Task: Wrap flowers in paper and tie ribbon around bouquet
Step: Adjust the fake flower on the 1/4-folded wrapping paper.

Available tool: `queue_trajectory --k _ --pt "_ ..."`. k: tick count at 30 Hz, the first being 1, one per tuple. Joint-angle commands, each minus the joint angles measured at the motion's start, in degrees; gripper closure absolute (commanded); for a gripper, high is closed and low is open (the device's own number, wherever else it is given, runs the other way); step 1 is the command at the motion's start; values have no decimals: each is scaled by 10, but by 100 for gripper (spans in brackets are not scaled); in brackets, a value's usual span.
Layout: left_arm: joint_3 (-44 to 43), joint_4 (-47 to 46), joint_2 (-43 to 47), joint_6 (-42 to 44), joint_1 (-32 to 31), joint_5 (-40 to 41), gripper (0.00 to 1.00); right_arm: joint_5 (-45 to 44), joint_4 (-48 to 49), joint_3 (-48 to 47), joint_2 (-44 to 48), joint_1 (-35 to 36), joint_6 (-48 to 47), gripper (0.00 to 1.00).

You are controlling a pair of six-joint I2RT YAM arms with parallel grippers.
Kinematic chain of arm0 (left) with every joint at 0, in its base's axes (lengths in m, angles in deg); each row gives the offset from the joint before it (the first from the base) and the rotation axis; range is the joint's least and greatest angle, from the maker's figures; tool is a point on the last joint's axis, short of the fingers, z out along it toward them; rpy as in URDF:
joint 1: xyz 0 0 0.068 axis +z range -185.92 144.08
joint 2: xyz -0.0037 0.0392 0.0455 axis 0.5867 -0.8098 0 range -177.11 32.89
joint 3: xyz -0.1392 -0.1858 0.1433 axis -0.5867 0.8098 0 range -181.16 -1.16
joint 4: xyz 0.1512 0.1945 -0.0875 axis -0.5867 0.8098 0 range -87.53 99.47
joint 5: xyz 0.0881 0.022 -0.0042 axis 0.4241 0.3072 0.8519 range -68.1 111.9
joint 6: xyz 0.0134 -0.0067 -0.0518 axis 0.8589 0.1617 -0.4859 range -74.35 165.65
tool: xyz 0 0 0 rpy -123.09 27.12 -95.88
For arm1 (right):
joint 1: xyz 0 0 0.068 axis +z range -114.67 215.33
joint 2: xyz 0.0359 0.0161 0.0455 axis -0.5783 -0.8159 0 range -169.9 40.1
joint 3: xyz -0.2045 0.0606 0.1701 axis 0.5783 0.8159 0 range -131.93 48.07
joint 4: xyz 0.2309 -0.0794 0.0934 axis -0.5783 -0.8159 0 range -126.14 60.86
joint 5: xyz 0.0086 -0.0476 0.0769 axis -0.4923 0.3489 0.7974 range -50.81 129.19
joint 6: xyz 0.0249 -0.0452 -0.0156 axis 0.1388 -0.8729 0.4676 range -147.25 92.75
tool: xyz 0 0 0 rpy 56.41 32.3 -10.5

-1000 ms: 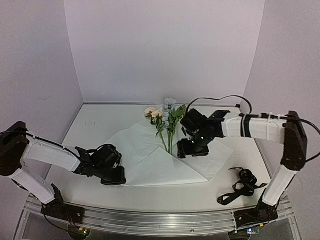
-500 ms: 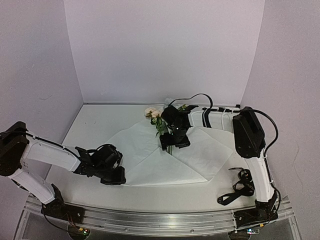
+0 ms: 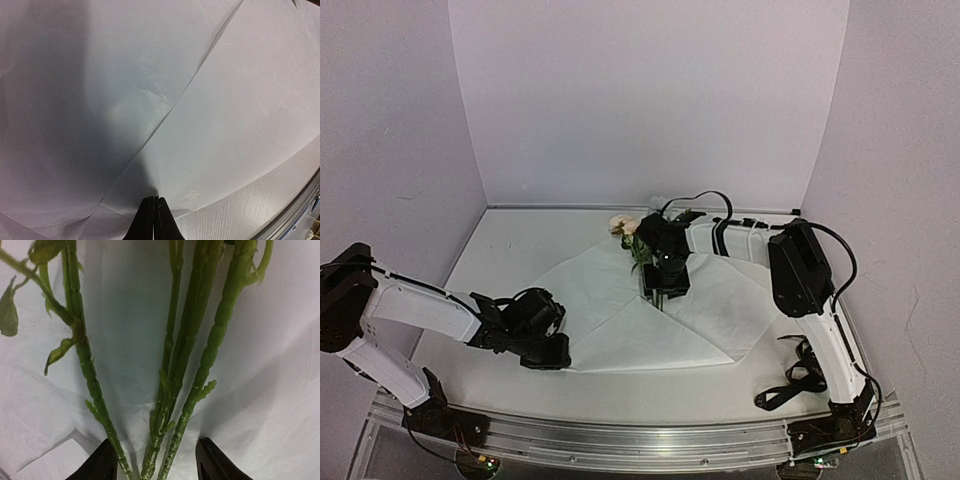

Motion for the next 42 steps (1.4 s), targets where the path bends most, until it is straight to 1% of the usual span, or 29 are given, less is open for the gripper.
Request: queue_trajectory --k 1,5,12,15,22,29,36,38,39,42 --pt "-1 59 -3 11 2 11 96 4 -12 -19 -15 -3 36 56" --pt "0 52 -5 12 3 8 96 20 -8 -21 -11 -3 49 70" --pt "-1 44 -9 15 2 7 96 52 13 -30 -10 -2 101 84" --pt "0 40 -9 15 2 6 96 65 31 -28 -9 0 132 86" --pt "5 31 -7 15 3 4 97 80 62 2 10 11 165 87" --pt "10 24 -4 14 3 2 97 90 83 49 38 30 168 88" --pt "14 18 -5 13 3 3 97 104 93 94 75 42 163 87" --pt "14 17 -6 13 2 3 97 107 99 106 88 47 162 84" --pt "14 16 -6 13 2 3 97 105 98 111 93 50 159 79" --pt "14 14 -7 12 2 3 97 98 96 115 103 53 147 58"
